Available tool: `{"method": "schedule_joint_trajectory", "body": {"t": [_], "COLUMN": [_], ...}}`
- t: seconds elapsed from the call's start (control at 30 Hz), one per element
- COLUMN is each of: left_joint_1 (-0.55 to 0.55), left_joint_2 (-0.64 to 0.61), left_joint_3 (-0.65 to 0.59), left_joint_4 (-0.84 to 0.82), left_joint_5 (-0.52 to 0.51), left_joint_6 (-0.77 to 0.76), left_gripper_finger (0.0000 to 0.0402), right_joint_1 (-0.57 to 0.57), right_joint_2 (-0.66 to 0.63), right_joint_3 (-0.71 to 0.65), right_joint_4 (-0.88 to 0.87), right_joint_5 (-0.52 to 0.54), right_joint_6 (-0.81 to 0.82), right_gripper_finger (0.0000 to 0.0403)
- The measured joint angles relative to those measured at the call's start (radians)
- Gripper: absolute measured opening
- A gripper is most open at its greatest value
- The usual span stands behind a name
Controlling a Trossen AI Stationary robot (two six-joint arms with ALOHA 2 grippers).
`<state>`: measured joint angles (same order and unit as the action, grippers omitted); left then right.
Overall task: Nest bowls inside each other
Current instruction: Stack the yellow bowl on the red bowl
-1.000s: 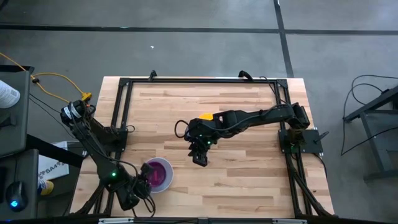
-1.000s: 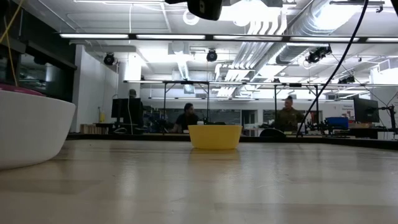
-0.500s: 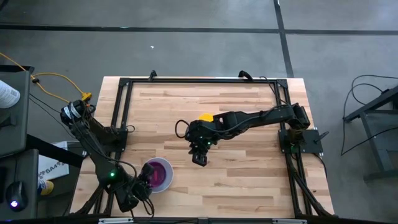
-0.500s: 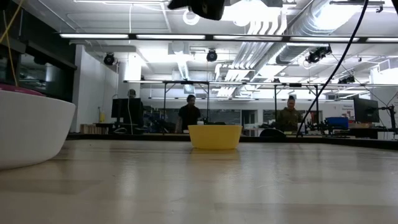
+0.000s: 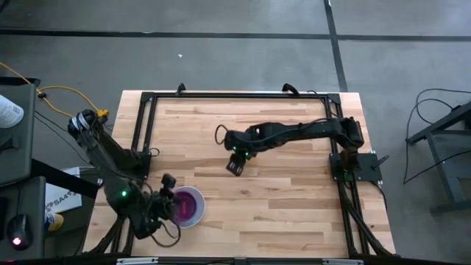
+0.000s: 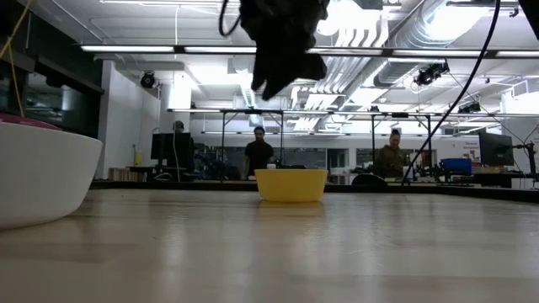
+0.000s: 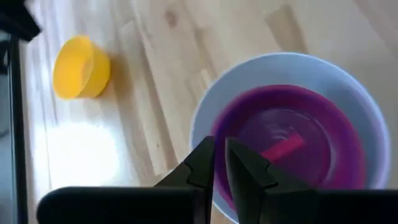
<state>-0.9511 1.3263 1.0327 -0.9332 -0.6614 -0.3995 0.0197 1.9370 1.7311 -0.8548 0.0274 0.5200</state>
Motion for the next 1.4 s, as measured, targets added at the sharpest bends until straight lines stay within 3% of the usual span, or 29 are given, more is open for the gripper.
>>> {"method": "schedule_joint_trajectory", "body": {"t": [0.27,0.47,0.9,1.4], "left_joint_1": [0.146,0.266,0.46,0.568], "left_joint_2": [-0.117,-0.127,-0.127,-0.126], "left_joint_3": [-0.106,-0.142,-0.147,-0.147], "left_joint_4": [0.082,0.157,0.199,0.237], "left_joint_5": [0.053,0.133,0.138,0.147], "left_joint_6": [-0.044,-0.05,0.025,0.036], "left_gripper_finger": [0.0039,0.0038,0.0038,0.0038], "right_joint_1": [-0.081,-0.157,-0.297,-0.344], "right_joint_2": [0.0,0.0,0.0,0.031], "right_joint_3": [0.0,0.0,0.001,-0.022], "right_joint_4": [-0.039,-0.167,-0.227,-0.257], "right_joint_5": [-0.006,-0.002,-0.081,-0.14], "right_joint_6": [-0.075,-0.106,-0.121,-0.113], "right_gripper_finger": [0.0125,0.0125,0.0125,0.0125]}}
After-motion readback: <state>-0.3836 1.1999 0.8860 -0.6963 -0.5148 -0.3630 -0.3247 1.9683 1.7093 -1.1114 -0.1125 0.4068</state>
